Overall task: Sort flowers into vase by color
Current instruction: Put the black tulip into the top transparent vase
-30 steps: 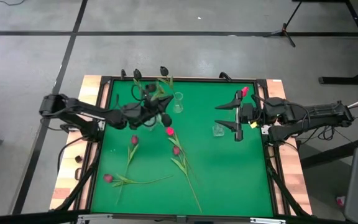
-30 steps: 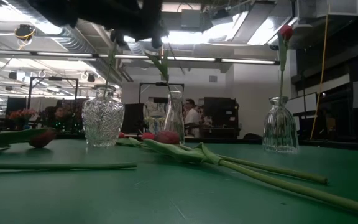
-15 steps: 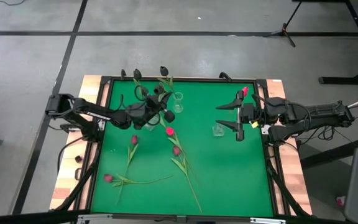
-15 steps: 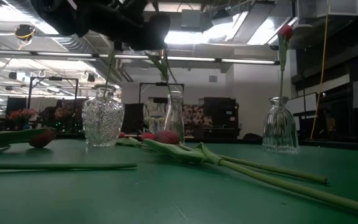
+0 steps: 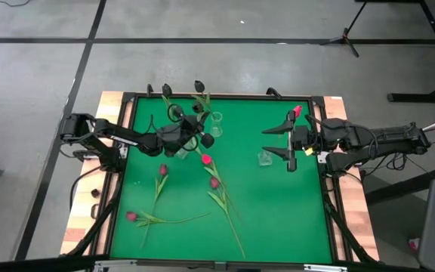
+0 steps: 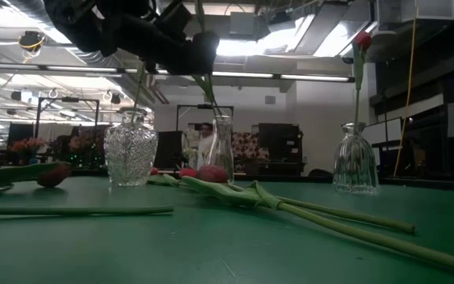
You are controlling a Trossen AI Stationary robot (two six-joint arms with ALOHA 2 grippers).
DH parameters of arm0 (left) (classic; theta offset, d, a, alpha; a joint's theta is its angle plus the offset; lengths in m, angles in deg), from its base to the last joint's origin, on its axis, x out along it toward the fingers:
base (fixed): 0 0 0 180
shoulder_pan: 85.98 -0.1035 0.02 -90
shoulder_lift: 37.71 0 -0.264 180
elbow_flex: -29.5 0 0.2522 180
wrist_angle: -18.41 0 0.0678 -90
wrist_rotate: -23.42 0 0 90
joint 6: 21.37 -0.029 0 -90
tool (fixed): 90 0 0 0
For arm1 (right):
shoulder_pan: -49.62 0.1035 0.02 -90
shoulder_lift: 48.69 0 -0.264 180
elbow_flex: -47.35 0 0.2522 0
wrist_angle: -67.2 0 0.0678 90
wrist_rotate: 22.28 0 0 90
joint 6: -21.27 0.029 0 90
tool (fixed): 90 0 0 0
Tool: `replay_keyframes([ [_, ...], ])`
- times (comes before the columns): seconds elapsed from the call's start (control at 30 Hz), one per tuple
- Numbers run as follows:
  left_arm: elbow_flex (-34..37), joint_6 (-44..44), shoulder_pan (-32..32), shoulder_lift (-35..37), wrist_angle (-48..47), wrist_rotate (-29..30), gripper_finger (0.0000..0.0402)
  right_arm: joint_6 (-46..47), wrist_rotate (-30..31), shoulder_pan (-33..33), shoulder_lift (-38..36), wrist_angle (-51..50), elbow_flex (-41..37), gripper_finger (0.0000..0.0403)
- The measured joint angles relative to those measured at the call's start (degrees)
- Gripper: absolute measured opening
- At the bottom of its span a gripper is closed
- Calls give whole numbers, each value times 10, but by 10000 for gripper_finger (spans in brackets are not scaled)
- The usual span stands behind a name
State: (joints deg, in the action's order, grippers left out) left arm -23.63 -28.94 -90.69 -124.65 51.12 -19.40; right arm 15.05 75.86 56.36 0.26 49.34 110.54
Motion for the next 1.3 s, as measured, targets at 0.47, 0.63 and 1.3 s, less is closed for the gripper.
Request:
replay_keyframes([
  [0.47, 0, 56, -35, 0, -31, -71, 11, 0, 0, 0, 0, 0, 0, 232],
  [0.63, 0, 61, -37, 0, -58, -88, 29, 0, -1, 0, 0, -1, 0, 232],
  [1.3, -4, 60, -35, 0, -74, -106, 138, 4, -2, 0, 0, -19, 0, 232],
])
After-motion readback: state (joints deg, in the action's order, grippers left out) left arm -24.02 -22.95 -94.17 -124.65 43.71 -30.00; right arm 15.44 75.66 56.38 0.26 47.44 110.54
